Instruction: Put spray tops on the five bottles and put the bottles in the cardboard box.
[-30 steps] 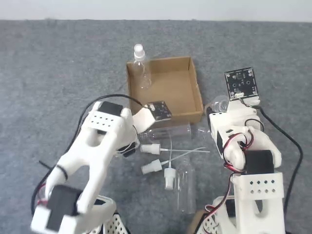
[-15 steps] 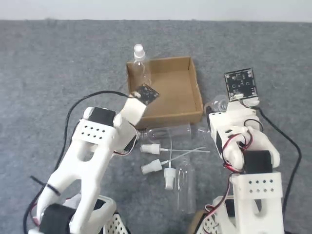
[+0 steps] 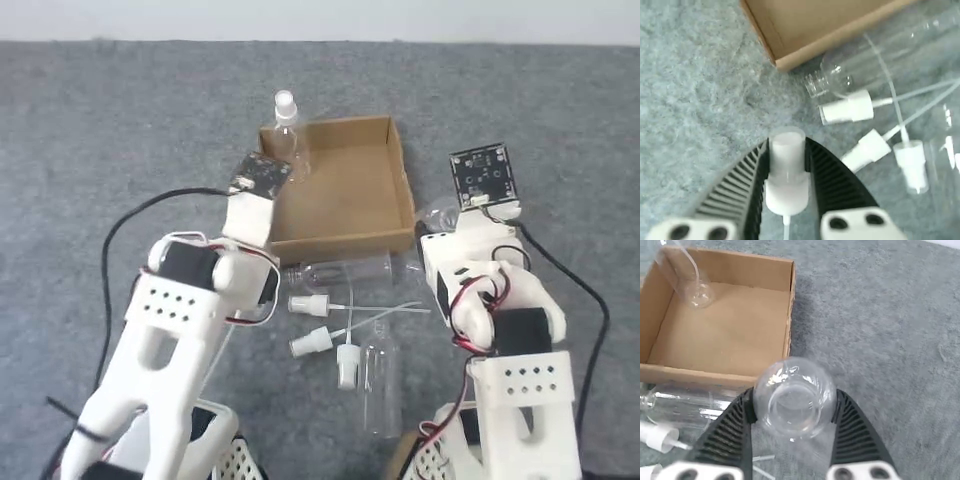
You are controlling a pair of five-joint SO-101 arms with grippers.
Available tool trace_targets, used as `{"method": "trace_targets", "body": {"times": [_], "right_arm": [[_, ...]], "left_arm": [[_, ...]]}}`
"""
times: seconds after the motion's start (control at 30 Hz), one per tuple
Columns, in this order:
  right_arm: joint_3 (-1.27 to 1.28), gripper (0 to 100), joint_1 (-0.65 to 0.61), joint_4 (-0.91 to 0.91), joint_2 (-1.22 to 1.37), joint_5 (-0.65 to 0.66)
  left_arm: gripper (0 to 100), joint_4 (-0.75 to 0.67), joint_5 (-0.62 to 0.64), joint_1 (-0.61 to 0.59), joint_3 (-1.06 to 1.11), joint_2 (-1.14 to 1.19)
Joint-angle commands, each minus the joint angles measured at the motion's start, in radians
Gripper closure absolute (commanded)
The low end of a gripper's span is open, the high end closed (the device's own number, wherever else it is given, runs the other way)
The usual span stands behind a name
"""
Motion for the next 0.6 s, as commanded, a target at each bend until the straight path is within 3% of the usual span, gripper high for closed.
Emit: {"method": "trace_targets", "body": {"times": [0.0,0.57], "right_arm": [[-0.009,99.2,-0.012,-0.025,-0.038,-0.005],[0.003,99.2,-0.062,-0.019,-0.038,-0.005]], "left_arm": [[99,-0.075,0.08,-0.008,0.033,-0.092],[99,-0.1,0.092,-0.008,0.079,-0.345]]}}
